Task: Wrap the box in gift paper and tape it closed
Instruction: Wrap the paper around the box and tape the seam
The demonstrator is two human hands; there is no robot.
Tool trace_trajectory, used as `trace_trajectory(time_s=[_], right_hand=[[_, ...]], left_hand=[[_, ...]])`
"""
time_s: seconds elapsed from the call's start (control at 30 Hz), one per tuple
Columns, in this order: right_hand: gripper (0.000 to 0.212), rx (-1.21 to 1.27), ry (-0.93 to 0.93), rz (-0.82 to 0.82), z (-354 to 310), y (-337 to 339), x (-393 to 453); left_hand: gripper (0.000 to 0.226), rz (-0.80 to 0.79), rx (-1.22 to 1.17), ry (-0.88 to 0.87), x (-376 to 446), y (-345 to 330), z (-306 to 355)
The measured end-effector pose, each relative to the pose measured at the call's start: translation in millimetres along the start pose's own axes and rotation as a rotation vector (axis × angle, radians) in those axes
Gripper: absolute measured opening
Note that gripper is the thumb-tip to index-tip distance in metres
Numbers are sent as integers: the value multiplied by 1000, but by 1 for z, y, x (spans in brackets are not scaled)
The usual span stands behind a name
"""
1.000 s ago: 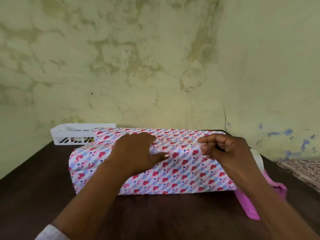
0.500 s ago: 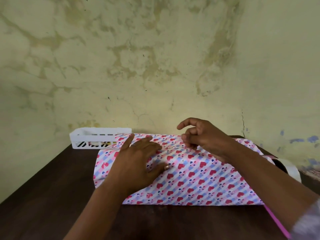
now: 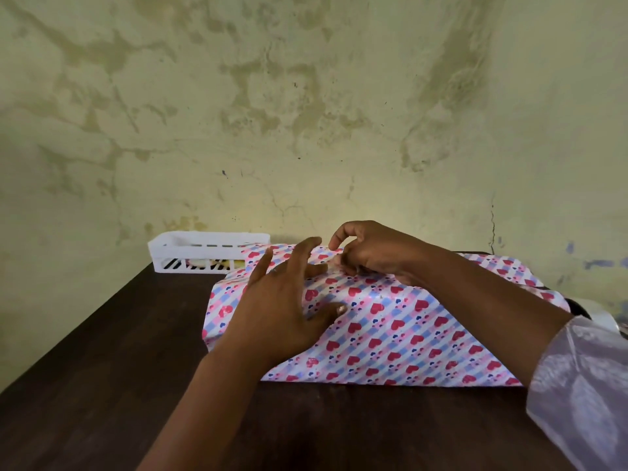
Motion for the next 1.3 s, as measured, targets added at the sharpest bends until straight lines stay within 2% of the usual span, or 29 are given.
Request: trace_trajectory(time_s=[0.3, 0.43, 0.57, 0.67, 0.73, 0.8, 0.9, 1.07, 1.17, 1.3], right_hand=[[22, -14, -13, 68, -1, -3, -1], [24, -96, 3, 74, -3, -4, 0], [32, -285, -57, 27, -11, -1, 6], [39, -505, -143, -72, -13, 10, 10], [40, -534, -214, -135, -12, 22, 8], [40, -535, -250, -129, -10, 32, 3], [56, -603, -202, -60, -8, 24, 3], [64, -597, -128, 67, -2, 15, -7], [47, -468, 0, 249, 14, 24, -36], [6, -177, 328, 704, 50, 21, -104]], left_hand=[[92, 42, -10, 20, -3, -1, 4], [93, 61, -61, 47, -3, -1, 4], [92, 67, -60, 37, -3, -1, 4], [92, 48, -68, 42, -2, 1, 4], [92, 24, -71, 48, -1, 1, 4], [92, 6, -60, 48, -1, 2, 4], [92, 5, -49, 36, -1, 2, 3], [90, -10, -28, 26, -2, 1, 1], [82, -33, 54, -3, -3, 1, 1], [79, -26, 163, -66, -7, 0, 1]])
Point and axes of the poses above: each hand's wrist, its own x-axis towards the middle knuckle, its own y-axis out of the back of the hand, z = x × y, the point moved 1 cm from there along x, towards the middle knuckle, and after that the axes turned 4 degrees about -x, right-handed, at the moved point
